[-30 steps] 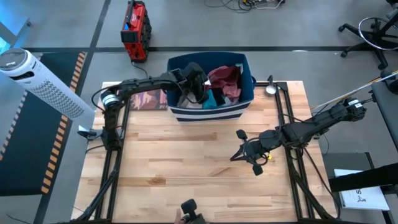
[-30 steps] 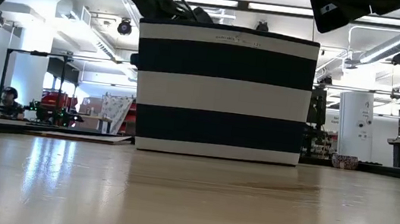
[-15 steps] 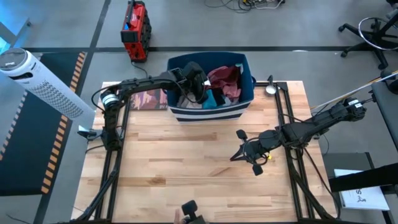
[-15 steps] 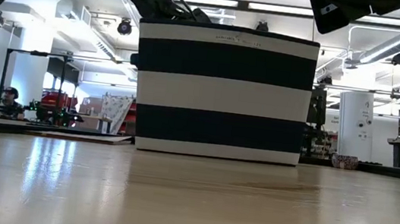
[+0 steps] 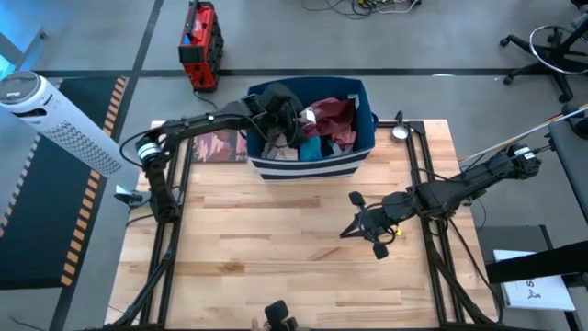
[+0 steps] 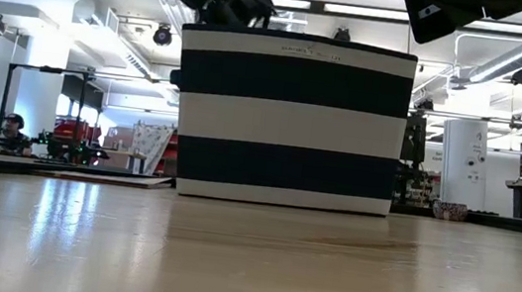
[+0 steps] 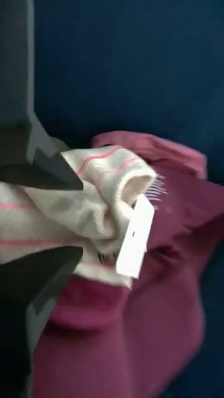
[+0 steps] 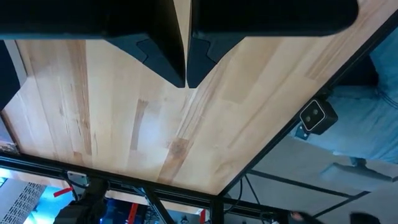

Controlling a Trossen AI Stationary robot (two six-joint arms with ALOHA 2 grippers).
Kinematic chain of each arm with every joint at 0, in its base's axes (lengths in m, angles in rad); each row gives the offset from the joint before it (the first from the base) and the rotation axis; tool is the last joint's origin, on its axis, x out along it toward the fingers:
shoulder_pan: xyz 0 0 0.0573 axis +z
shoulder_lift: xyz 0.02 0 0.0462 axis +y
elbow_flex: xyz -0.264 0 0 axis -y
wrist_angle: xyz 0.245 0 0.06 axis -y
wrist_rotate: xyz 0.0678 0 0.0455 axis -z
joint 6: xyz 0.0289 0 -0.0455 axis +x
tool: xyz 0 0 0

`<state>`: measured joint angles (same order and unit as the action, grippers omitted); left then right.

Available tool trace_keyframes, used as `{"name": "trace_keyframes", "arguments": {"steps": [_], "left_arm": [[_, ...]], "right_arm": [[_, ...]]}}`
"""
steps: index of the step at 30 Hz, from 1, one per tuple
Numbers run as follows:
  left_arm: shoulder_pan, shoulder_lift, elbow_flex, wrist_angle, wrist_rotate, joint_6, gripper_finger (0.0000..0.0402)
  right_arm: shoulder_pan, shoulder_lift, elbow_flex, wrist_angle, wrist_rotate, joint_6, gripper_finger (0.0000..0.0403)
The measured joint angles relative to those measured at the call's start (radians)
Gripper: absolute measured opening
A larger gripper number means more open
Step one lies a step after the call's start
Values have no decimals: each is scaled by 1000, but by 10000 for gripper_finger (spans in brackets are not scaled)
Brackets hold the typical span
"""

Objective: Sort clothes
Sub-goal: Put the white sock into the blue bin

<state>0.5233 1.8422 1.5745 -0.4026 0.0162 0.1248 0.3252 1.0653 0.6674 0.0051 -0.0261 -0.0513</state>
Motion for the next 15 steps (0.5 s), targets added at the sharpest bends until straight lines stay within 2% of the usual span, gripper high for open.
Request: {"name": "trace_keyframes", "arguments": {"steps": [8,15], "left_arm": [[-18,-97,0,15,-1,4,220],[-58,-191,0,96,-3,32,252]], "right_arm": [[0,0,0,14,1,-12,2],[0,0,10,34,3,-35,2]]}}
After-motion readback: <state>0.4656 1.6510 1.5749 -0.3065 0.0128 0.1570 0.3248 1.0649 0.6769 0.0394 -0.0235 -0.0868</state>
